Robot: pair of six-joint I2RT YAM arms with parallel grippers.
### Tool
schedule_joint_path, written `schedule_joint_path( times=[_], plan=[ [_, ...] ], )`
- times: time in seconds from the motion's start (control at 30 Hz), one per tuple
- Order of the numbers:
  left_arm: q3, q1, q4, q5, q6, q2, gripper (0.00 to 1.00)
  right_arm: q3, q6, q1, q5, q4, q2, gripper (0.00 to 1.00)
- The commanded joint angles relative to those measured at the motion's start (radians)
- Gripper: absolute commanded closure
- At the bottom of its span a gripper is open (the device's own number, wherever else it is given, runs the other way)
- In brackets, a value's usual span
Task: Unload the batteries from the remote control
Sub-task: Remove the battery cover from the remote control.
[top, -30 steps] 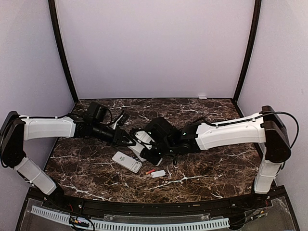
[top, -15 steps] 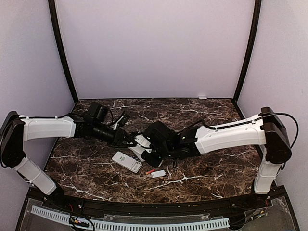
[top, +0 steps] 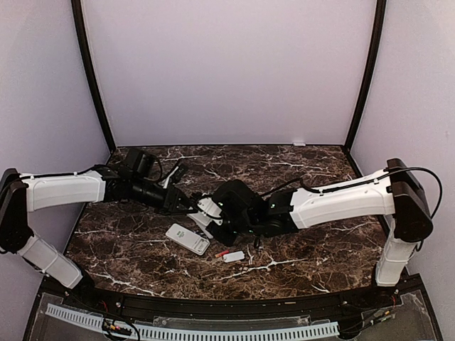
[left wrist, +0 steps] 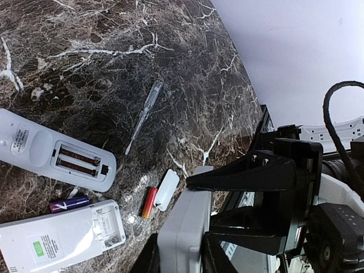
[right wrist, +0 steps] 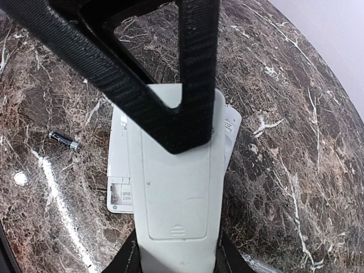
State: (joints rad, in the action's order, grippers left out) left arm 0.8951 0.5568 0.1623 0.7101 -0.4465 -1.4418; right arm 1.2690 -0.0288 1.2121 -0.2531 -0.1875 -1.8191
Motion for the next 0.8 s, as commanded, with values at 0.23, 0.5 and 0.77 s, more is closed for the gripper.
schedule_joint_path(
  times=[0.23,0.5,0.77],
  plan=[
    [-0.040,-0.041,-0.045,0.096,-0.008,-0.010,0.46,0.017,-0.034,0.033,-0.053,-0.037,0.039,0.92],
    [-0.057,-0.037,-0.100,0.187,-0.042,-0.056,0.35,0.037,-0.054,0.044,-0.057,-0.030,0.024,0.92],
    [-0.045,-0.009,-0.088,0.228,-0.021,-0.083,0.53,0.045,-0.062,0.044,-0.071,-0.023,0.003,0.92]
  ],
)
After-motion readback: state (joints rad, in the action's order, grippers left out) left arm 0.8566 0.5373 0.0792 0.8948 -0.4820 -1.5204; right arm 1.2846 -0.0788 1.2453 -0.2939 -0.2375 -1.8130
